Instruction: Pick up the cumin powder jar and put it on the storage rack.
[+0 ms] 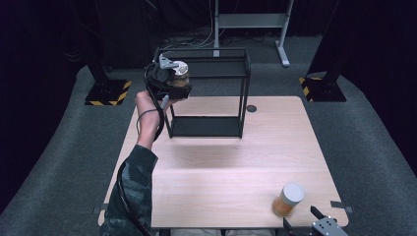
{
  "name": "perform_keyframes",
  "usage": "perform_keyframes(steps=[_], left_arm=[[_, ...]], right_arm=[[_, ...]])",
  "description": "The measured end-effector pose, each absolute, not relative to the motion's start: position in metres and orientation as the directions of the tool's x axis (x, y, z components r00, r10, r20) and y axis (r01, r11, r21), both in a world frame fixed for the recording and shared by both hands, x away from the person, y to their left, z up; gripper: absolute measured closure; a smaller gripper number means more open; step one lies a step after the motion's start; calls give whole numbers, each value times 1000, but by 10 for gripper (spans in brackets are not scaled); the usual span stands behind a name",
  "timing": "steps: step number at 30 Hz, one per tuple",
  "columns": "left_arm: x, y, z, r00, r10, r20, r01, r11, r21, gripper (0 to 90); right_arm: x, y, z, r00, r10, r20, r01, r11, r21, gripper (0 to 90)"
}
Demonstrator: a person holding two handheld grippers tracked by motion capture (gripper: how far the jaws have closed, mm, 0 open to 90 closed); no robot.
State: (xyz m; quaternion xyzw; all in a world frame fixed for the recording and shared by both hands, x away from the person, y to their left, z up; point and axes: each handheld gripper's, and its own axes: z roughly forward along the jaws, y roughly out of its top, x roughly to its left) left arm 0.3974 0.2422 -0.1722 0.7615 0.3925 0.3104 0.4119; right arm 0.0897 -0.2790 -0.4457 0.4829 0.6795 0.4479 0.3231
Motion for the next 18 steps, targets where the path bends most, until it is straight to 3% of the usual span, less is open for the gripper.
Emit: perform_keyframes(steps=[18], left_arm=[[406,238,-143,485,860,160,342,-355,870,304]], right_arm=[[91,-279,-447,-328,945,-6,370,134,919,0]])
